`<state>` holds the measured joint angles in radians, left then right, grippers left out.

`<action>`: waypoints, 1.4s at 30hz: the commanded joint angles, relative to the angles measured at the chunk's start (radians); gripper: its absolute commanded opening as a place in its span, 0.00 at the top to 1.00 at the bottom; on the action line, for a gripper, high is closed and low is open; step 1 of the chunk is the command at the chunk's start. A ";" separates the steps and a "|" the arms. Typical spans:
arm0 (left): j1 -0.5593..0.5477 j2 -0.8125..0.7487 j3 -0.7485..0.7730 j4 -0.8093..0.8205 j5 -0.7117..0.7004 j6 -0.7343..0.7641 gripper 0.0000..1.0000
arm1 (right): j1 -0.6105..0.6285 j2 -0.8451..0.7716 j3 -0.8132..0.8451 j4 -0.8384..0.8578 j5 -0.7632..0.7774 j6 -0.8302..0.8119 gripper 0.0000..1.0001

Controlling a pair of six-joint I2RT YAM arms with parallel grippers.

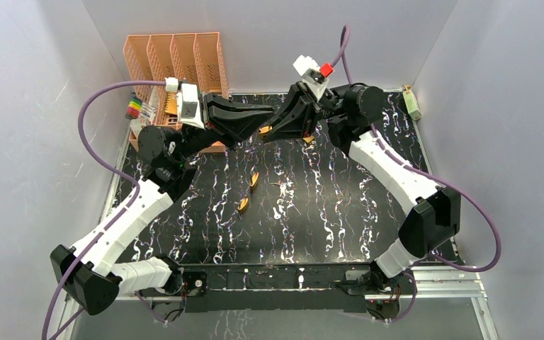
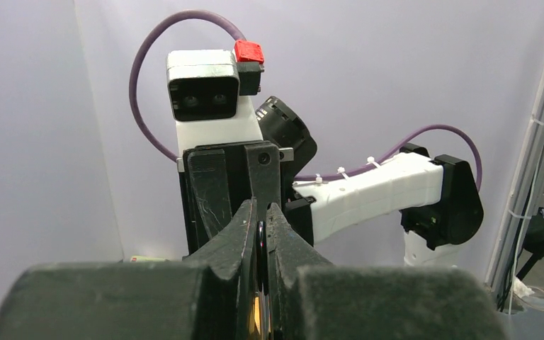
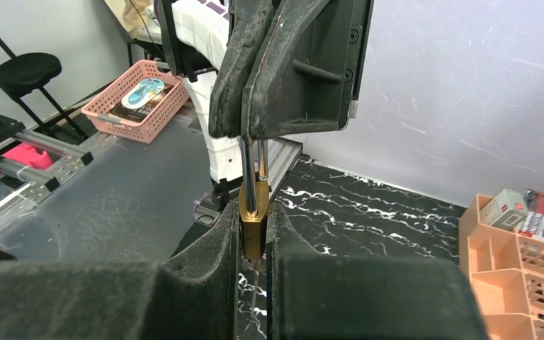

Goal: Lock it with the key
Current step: Lock the lock.

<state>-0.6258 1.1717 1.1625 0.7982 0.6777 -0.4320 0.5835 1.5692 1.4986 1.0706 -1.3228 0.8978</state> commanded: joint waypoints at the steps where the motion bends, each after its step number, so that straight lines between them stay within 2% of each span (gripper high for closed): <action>1: -0.057 0.059 -0.137 -0.286 0.188 -0.007 1.00 | 0.040 -0.072 0.089 -0.008 0.352 -0.056 1.00; 6: -0.057 -0.003 -0.173 -0.382 0.141 0.065 1.00 | 0.030 -0.082 0.099 -0.011 0.360 -0.048 1.00; 11: -0.056 -0.034 -0.203 -0.413 0.127 0.072 1.00 | 0.015 -0.123 0.069 -0.014 0.436 -0.061 1.00; 16: -0.056 -0.065 -0.297 -0.335 0.124 -0.001 1.00 | 0.012 -0.172 0.020 -0.006 0.578 -0.125 1.00; 19: -0.057 -0.071 -0.349 -0.233 0.117 -0.113 1.00 | 0.012 -0.191 0.016 -0.091 0.635 -0.234 1.00; 22: -0.062 -0.066 -0.373 -0.175 0.091 -0.181 1.00 | 0.011 -0.186 0.015 -0.121 0.646 -0.276 1.00; 30: -0.084 -0.047 -0.352 -0.135 -0.019 -0.217 1.00 | 0.014 -0.166 -0.004 -0.141 0.628 -0.281 1.00; 35: -0.111 -0.015 -0.367 -0.062 -0.035 -0.263 1.00 | 0.015 -0.183 -0.017 -0.145 0.656 -0.303 1.00; 42: -0.132 -0.051 -0.489 -0.078 -0.032 -0.231 1.00 | 0.012 -0.179 0.049 -0.186 0.668 -0.325 1.00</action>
<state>-0.6617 1.0653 0.8513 1.0534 0.3206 -0.6212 0.6090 1.4631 1.4078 0.6552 -1.1267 0.6308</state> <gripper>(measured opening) 0.021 0.175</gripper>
